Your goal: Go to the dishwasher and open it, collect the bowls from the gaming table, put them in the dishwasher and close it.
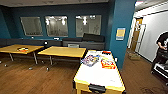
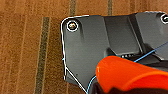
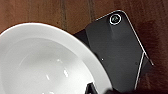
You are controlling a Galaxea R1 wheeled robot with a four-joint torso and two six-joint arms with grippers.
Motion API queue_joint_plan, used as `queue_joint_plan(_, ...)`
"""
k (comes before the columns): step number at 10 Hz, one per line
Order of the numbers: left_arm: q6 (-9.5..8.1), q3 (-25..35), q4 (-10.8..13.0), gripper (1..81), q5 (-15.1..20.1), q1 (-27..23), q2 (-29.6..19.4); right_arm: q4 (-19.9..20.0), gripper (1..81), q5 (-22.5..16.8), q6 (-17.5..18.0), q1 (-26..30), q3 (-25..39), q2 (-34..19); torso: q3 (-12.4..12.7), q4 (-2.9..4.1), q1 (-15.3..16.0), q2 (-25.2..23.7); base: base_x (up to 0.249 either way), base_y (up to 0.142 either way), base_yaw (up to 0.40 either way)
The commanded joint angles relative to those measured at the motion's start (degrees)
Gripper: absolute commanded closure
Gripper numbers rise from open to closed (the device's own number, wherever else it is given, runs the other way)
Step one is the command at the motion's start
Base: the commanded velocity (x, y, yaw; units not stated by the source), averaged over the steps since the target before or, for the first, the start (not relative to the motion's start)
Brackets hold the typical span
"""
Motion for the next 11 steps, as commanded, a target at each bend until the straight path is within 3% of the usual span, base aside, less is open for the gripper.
queue_joint_plan(1, 2.57, -7.61, -3.78, 81.1, 2.24, -1.69, 3.83, -0.93, 81.1, -2.39, 0.02, 2.86, 0.47, -0.94, 0.00, 0.00, 0.05, 0.00, 0.000, 0.000, 0.000)
queue_joint_plan(2, 2.74, -7.18, -2.91, 81.1, 2.24, -2.12, 3.13, -0.93, 81.1, -2.39, 0.02, 2.87, 0.38, -0.86, 0.00, 0.00, 0.05, 0.00, 0.000, 0.000, 0.000)
queue_joint_plan(3, 2.74, -3.93, 0.43, 81.1, 2.07, -1.96, 1.46, -0.93, 81.1, -2.39, 0.02, 2.87, 0.29, -0.86, 0.00, 0.00, 0.05, 0.00, 0.000, 0.000, 0.000)
queue_joint_plan(5, 2.83, -0.67, 2.02, 81.1, -3.12, -1.61, -1.18, -0.93, 81.1, -2.39, 0.02, 2.87, 0.21, -0.77, 0.00, 0.00, 0.05, 0.00, 0.000, 0.000, 0.000)
queue_joint_plan(7, 2.74, -0.85, 4.30, 81.1, -3.74, -1.52, -1.53, -0.93, 81.1, -2.39, 0.02, 2.95, 0.12, -0.68, 0.00, 0.00, 0.05, 0.00, 0.000, 0.000, 0.000)
queue_joint_plan(11, 2.57, -0.67, 3.86, 81.1, -3.74, -2.13, -1.71, -0.84, 81.1, -2.39, 0.02, 2.87, 0.03, -0.33, 0.02, 0.00, 0.05, 0.00, 0.000, 0.000, 0.000)
